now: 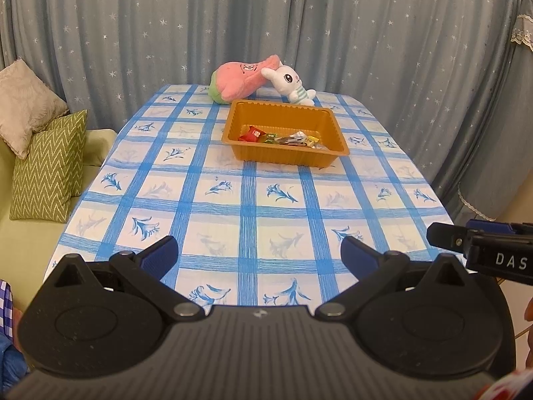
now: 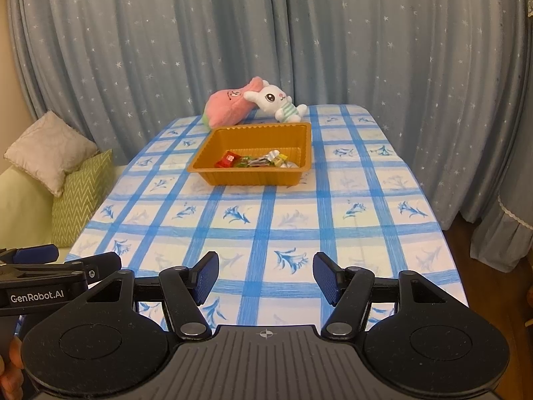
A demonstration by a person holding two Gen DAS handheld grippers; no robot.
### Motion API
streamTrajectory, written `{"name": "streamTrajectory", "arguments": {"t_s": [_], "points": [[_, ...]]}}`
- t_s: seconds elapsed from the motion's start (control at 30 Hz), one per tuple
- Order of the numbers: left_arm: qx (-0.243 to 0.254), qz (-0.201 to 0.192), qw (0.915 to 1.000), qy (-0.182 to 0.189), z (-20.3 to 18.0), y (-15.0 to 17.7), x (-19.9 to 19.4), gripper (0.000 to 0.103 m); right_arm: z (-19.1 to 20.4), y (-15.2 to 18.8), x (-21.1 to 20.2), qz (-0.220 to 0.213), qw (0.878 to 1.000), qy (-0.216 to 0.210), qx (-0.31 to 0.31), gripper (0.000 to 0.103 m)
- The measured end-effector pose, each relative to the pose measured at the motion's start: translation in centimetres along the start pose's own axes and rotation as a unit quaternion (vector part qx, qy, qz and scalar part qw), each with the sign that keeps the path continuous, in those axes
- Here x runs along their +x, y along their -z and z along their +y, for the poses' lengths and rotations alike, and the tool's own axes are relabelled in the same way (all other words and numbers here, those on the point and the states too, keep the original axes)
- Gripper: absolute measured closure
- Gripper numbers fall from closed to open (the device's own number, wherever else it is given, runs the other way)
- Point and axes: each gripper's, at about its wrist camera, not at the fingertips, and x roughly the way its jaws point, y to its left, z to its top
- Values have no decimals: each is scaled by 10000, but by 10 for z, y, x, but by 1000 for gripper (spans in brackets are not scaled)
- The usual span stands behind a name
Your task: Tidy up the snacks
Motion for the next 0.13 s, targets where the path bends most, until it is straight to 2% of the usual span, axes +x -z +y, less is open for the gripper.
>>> {"name": "streamTrajectory", "arguments": {"t_s": [0.13], "points": [[6,-42,10000,-30,0,0,1,0,0,3,1,7,10000,4,12,40]]}}
